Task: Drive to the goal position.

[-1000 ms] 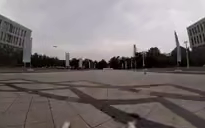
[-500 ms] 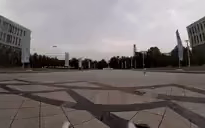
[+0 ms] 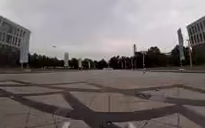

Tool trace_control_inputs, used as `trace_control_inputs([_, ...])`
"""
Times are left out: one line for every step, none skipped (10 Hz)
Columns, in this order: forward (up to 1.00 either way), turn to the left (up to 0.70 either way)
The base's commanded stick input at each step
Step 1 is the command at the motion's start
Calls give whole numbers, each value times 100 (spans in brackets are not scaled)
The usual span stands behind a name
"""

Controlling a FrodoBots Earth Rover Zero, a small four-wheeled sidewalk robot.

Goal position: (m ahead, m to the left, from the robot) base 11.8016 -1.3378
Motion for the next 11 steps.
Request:
trace_control_inputs([60,0])
trace_control_inputs([60,0])
trace_control_inputs([60,0])
trace_control_inputs([60,0])
trace_control_inputs([60,0])
trace_control_inputs([60,0])
trace_control_inputs([60,0])
trace_control_inputs([60,0])
trace_control_inputs([60,0])
trace_control_inputs([60,0])
trace_control_inputs([60,0])
